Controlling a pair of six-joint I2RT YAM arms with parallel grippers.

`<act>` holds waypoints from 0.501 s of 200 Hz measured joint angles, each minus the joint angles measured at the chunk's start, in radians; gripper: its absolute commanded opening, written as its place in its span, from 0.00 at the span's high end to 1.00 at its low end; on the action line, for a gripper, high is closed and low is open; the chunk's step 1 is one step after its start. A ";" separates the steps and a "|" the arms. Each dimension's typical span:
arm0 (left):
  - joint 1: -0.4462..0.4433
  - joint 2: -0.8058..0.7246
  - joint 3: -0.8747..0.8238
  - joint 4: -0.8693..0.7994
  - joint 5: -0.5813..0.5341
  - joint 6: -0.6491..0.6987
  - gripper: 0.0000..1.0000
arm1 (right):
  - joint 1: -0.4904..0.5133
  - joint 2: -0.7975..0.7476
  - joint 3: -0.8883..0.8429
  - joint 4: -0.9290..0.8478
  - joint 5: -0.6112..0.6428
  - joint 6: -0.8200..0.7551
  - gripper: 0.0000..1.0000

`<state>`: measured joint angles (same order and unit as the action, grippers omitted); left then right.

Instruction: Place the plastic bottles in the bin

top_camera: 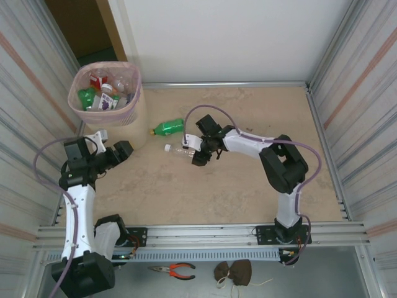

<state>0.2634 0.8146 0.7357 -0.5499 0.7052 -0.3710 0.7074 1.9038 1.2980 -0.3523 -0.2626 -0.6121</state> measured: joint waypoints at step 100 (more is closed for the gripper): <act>-0.304 0.069 0.005 0.326 0.002 -0.184 0.27 | 0.096 -0.389 -0.332 0.386 -0.026 0.458 0.47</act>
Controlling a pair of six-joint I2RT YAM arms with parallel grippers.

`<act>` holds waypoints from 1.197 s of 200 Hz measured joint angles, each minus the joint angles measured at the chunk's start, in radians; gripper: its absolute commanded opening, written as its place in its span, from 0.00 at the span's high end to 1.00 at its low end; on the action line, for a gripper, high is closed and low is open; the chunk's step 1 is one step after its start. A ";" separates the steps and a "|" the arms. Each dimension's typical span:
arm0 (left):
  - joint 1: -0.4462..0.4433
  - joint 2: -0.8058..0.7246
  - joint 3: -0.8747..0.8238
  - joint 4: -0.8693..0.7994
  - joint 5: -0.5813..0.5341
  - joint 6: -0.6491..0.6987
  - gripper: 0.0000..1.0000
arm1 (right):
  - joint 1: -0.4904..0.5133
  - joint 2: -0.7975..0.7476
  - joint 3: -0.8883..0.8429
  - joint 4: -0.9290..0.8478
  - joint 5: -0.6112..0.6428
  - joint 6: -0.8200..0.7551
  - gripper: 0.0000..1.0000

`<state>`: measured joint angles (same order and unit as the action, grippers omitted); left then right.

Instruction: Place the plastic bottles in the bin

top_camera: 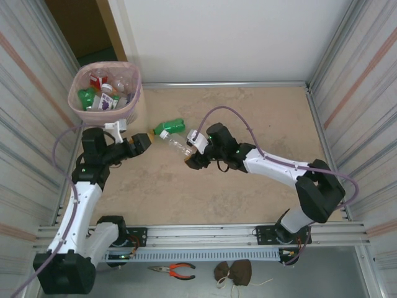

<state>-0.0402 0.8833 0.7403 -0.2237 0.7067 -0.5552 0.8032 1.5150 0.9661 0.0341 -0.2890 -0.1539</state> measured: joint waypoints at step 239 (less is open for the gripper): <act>-0.264 0.256 0.341 0.185 -0.108 -0.103 0.61 | 0.028 -0.211 -0.041 0.153 0.008 0.091 0.45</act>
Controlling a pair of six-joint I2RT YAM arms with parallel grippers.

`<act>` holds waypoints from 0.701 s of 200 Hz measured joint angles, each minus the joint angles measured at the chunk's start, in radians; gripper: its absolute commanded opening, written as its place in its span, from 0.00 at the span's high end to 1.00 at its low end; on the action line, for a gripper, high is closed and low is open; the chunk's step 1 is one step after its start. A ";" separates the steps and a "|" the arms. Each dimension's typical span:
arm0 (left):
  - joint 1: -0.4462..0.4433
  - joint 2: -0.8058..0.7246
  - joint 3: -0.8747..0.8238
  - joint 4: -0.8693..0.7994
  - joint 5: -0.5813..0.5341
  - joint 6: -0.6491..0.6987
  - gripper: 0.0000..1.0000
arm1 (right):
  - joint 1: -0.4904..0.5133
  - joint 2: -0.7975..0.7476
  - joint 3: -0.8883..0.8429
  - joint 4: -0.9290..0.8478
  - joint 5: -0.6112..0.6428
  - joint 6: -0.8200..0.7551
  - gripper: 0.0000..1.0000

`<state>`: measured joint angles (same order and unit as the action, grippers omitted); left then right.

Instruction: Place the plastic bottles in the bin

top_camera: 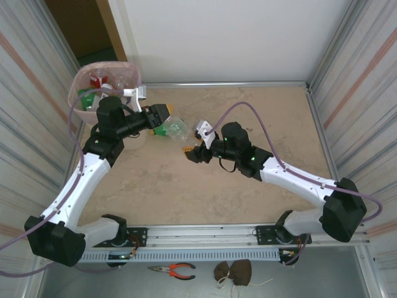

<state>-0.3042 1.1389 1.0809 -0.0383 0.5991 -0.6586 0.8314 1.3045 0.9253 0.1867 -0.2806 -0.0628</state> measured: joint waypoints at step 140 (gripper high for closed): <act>-0.012 0.000 0.013 -0.017 -0.037 0.031 0.82 | 0.002 -0.007 0.000 -0.003 0.023 0.003 0.29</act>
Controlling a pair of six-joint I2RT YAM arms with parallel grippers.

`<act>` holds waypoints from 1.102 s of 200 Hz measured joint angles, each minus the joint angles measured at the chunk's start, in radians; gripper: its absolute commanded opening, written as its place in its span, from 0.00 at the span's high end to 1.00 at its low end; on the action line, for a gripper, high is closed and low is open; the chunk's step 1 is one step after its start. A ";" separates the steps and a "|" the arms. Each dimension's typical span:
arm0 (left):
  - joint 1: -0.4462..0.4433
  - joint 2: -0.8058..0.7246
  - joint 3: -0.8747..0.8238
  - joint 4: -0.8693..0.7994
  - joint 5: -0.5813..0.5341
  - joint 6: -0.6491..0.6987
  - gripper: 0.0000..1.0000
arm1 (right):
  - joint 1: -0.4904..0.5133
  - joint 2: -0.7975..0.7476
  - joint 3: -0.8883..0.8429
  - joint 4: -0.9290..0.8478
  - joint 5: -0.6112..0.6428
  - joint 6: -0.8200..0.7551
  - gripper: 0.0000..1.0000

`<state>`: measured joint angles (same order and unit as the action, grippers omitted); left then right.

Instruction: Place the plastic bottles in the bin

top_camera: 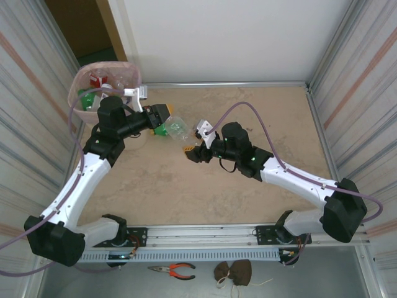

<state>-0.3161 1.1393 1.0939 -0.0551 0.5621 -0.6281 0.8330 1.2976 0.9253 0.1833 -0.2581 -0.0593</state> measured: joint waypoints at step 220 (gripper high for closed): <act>0.454 0.465 1.098 -0.706 -0.206 0.608 0.82 | 0.024 -0.166 0.008 -0.117 0.105 0.003 0.13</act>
<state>0.1379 1.6047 2.1918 -0.7609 0.3557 -0.0204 0.8570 1.1316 0.9333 0.0658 -0.1532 -0.0566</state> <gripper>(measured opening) 0.314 0.868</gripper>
